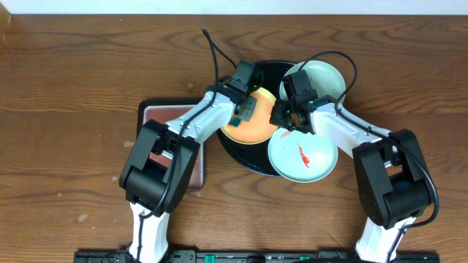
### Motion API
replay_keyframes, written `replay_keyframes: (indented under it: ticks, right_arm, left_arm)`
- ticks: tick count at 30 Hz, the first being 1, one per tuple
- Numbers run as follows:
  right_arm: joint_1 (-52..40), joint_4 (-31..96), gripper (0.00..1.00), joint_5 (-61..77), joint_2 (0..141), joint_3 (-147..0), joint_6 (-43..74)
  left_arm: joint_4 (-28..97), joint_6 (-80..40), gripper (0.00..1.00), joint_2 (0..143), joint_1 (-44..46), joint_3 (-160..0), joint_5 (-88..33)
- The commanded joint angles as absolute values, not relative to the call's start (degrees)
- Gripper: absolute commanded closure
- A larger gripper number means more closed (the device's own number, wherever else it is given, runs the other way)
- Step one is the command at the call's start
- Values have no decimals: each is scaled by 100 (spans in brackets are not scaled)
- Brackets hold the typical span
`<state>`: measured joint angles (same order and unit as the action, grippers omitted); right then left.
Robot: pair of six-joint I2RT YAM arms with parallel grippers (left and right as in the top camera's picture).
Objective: Clean dirty plates on tray and stack at the side
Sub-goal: 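Return the sponge to the soapy tray with the left gripper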
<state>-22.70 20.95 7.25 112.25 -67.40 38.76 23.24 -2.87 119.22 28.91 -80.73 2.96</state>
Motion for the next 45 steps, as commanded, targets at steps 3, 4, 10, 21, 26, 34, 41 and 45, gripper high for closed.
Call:
replay_keyframes:
  ticks: [3,4,10,21,26,34,41,45]
  right_arm:
    - [-2362,2167,99,794,11356,-6707,3852]
    - [-2362,2169,99,794,11356,-6707,3852]
    - [-2362,2169,99,794,11356,-6707,3850]
    - [-2362,2200,99,794,11356,-6707,3848]
    - [-2362,2206,99,794,11356,-6707,3848]
    - [-2362,2206,99,794,11356,-6707,3850]
    - [-2362,2211,99,797,11356,-6707,3833]
    - [-2362,2248,99,797,11356,-6707,3736]
  left_arm:
    - [2425,-510,92,12097,2869,-7889,-1610]
    - [2379,-526,92,12097,2869,-7887,-1610]
    - [1682,-860,93,12097,2869,-7889,-1610]
    - [884,-1044,93,12060,2596,-7889,-1022]
    - [886,-1039,92,11633,2294,-7889,-958]
    - [2204,-523,93,10005,2080,-7889,-200]
    - [4727,-794,93,9212,1859,-7865,1745]
    - [4960,-1428,93,9216,1173,-7470,1275]
